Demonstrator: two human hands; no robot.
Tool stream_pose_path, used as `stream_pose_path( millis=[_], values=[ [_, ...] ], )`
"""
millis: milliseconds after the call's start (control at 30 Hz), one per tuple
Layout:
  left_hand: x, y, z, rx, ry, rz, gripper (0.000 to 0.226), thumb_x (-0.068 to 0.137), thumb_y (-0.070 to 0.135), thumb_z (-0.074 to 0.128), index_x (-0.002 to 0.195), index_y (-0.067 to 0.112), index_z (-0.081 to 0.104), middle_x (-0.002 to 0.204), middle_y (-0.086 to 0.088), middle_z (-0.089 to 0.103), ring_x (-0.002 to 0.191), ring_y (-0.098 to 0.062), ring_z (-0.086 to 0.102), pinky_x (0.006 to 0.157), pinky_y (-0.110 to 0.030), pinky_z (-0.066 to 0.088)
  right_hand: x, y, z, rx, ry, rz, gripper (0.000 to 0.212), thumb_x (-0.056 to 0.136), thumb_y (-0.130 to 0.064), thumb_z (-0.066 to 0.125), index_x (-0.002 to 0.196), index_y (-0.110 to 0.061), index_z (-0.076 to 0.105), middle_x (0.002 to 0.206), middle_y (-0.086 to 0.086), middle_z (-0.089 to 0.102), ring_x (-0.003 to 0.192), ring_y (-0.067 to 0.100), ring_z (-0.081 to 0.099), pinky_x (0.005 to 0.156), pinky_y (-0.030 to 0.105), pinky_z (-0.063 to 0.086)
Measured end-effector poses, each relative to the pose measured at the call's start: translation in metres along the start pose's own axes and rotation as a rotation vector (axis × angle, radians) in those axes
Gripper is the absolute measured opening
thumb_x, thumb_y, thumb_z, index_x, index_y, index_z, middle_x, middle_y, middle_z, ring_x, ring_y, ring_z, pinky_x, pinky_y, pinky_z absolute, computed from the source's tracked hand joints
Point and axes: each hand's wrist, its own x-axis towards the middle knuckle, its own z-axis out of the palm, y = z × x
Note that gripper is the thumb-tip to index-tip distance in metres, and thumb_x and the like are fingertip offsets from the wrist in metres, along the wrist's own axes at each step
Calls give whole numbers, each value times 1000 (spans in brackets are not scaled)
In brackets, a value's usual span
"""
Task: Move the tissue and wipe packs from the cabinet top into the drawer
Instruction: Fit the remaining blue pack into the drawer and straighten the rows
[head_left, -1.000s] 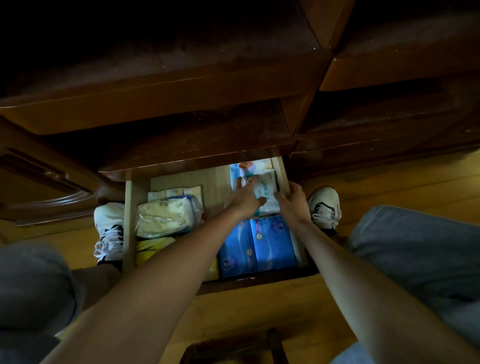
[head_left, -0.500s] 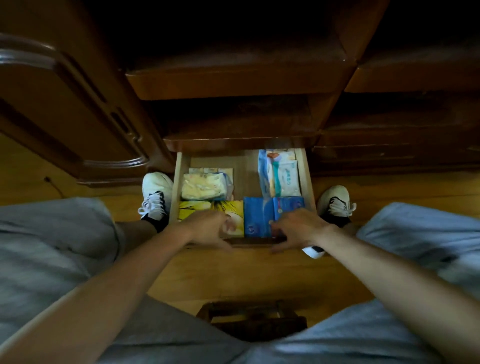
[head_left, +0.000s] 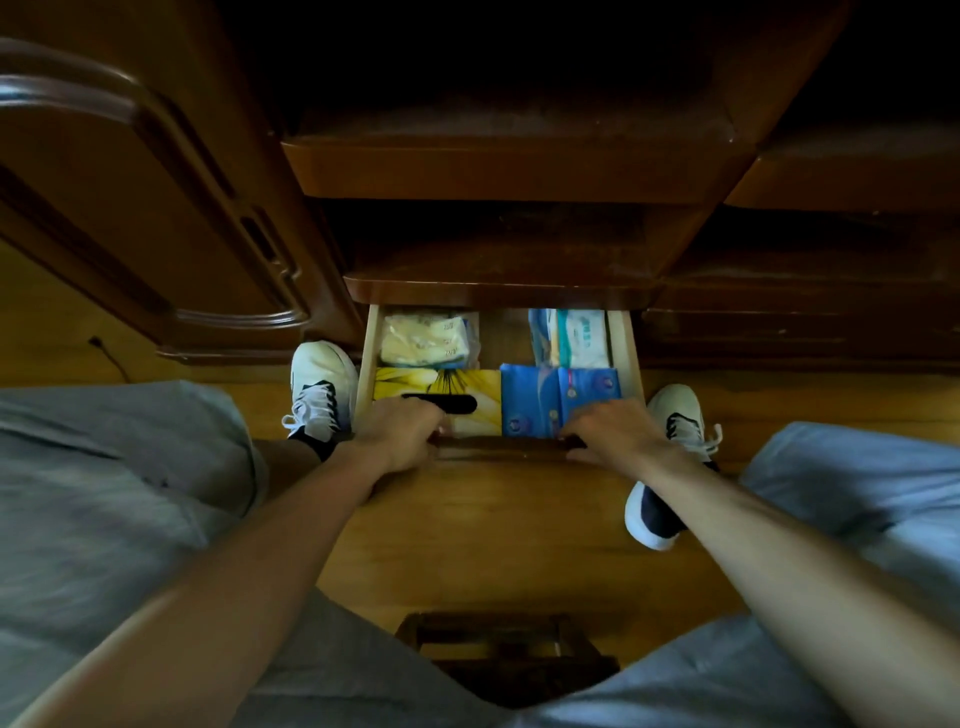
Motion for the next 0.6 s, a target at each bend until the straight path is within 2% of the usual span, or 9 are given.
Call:
stream_pose_path(
  millis=[100,167,200,267,367,433,467,533,600],
  values=[
    [12,1,-4,19,274,-176,31,82,34,78,110,24,67,113,-1,65,105,-27,64,77,-41,56,16,-3,-4,44,130,274,44,86,-46,74,120,-23,59,116,0,67,104,22,68,67,35,53],
    [17,1,-5,-103,443,-343,23,82,27,77,101,20,65,99,-4,67,92,-30,69,65,-37,54,23,-11,-3,229,271,504,29,92,-33,70,109,-15,55,93,6,71,83,27,73,58,33,48],
    [19,0,-4,-185,483,-404,12,85,22,73,93,20,64,89,-4,69,83,-30,71,60,-34,52,26,-14,0,324,301,606,19,96,-31,63,101,-15,55,83,6,70,75,29,72,57,32,45],
    [23,0,-1,-367,436,-483,6,90,26,68,88,24,63,82,1,70,78,-25,71,61,-32,53,32,-17,8,468,250,703,24,98,-42,54,92,-20,58,77,1,68,70,26,69,57,30,43],
    [30,7,-6,-1078,263,-584,42,94,33,67,133,19,56,118,-3,70,109,-23,66,95,-43,55,46,-19,8,893,187,786,31,98,-47,51,116,-24,62,104,3,72,81,15,65,62,28,45],
    [38,11,-15,-1521,232,-644,65,97,20,64,155,19,34,145,-8,57,131,-29,55,114,-50,41,64,-14,2,1349,212,910,51,101,-28,56,149,-19,42,144,9,56,118,23,59,90,35,48],
    [42,12,-20,-1635,222,-660,68,97,15,62,157,22,30,149,-7,52,134,-29,51,116,-51,37,71,-11,-3,1544,221,968,63,100,-18,57,157,-18,30,155,9,44,132,24,50,101,39,42],
    [50,10,-24,-1781,192,-683,53,96,11,61,145,24,48,144,-9,56,125,-29,56,113,-49,41,85,-7,-7,1737,214,992,73,96,-6,57,160,-18,24,160,12,36,137,26,45,107,41,39],
    [58,7,-27,-1925,162,-698,34,95,8,60,126,21,58,128,-14,63,106,-26,63,102,-43,51,97,-4,-5,1764,189,981,78,92,-3,58,160,-18,22,156,15,41,120,26,56,96,37,45]
  ],
)
